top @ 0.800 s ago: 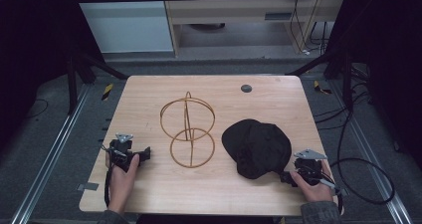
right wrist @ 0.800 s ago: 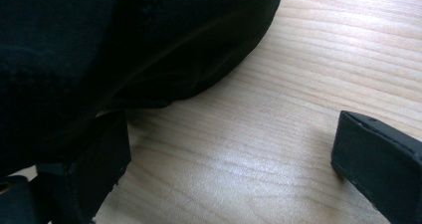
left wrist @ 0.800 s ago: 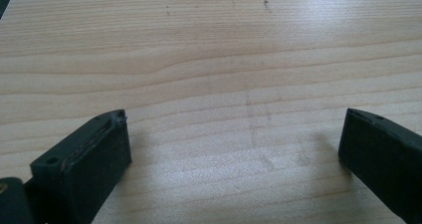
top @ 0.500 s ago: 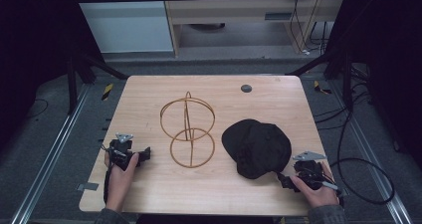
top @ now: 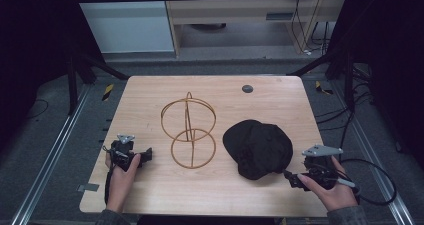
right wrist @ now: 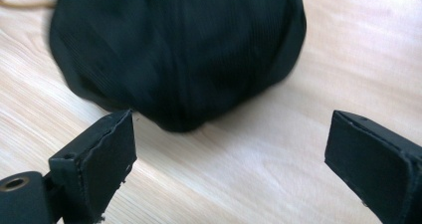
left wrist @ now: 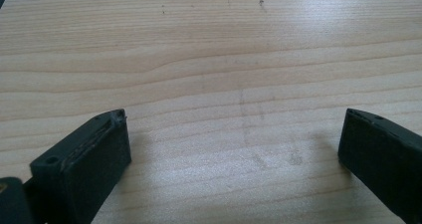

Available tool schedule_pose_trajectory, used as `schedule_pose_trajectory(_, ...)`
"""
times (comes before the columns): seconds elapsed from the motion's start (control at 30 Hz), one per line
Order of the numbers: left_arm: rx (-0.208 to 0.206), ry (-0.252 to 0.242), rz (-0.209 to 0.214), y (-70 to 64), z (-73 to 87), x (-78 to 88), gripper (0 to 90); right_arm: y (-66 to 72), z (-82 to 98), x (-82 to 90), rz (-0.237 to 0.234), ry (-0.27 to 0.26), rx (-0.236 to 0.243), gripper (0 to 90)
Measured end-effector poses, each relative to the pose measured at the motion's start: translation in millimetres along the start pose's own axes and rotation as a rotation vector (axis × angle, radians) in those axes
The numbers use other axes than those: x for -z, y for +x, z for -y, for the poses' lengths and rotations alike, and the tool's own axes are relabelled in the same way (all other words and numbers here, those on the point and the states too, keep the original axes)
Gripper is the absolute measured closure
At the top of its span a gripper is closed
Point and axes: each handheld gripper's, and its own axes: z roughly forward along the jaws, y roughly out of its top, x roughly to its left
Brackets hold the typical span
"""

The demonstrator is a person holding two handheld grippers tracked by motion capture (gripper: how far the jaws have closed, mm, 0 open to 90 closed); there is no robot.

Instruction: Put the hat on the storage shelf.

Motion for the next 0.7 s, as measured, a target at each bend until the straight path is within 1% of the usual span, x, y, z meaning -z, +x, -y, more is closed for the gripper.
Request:
schedule_pose_trajectory(0.03,-0.001,-0.001,0.001,-0.4,0.2,0.0,0.0,3.5,-10.6,4.9,-0.009,-0.002,0.008,5.5)
schedule_pose_trajectory(0.07,-0.001,-0.001,0.001,-0.6,0.2,0.1,0.0,5.2,-16.1,6.5,-0.017,-0.004,0.016,5.3)
schedule_pose_trajectory(0.13,-0.003,-0.001,0.002,-0.8,0.3,0.2,0.0,8.5,-27.0,7.3,-0.038,-0.002,0.019,5.1)
schedule_pose_trajectory(0.17,-0.003,-0.001,0.002,-0.8,0.3,0.2,0.0,8.5,-27.0,7.3,-0.038,-0.002,0.019,5.1)
schedule_pose_trajectory(0.2,-0.005,0.000,0.003,-0.7,0.4,0.4,0.0,10.3,-38.0,5.8,-0.056,0.000,0.019,5.2)
schedule_pose_trajectory(0.27,-0.006,0.001,0.003,-0.7,0.4,0.4,0.0,12.8,-49.0,3.3,-0.052,0.002,0.025,5.3)
schedule_pose_trajectory(0.3,-0.006,0.001,0.003,-0.7,0.4,0.4,0.0,12.8,-49.0,3.3,-0.052,0.002,0.025,5.3)
schedule_pose_trajectory(0.33,-0.006,0.001,0.003,-0.7,0.4,0.4,0.0,15.7,-59.7,-0.2,-0.057,-0.005,0.023,5.6)
schedule_pose_trajectory(0.37,-0.006,0.001,0.003,-0.7,0.4,0.4,0.0,16.7,-64.7,-2.9,-0.057,-0.009,0.028,5.8)
schedule_pose_trajectory(0.4,-0.006,0.001,0.003,-0.7,0.4,0.4,0.0,16.7,-64.7,-2.9,-0.057,-0.009,0.028,5.8)
schedule_pose_trajectory(0.43,-0.006,0.001,0.003,-0.7,0.4,0.4,0.0,18.0,-69.3,-5.9,-0.058,-0.009,0.026,5.9)
schedule_pose_trajectory(0.47,-0.009,0.002,0.003,-0.8,0.5,0.6,0.0,20.5,-77.4,-12.5,-0.056,0.003,0.036,5.8)
schedule_pose_trajectory(0.6,-0.010,0.002,0.004,-0.9,0.5,0.7,0.0,23.1,-88.1,-25.8,-0.059,0.032,0.059,5.2)
schedule_pose_trajectory(0.63,-0.009,0.002,0.006,-0.9,0.6,0.6,0.0,22.8,-89.4,-29.0,-0.052,0.046,0.059,5.4)
schedule_pose_trajectory(0.7,-0.009,0.001,0.006,-1.0,0.6,0.6,0.0,22.1,-90.1,-32.4,-0.045,0.054,0.060,5.6)
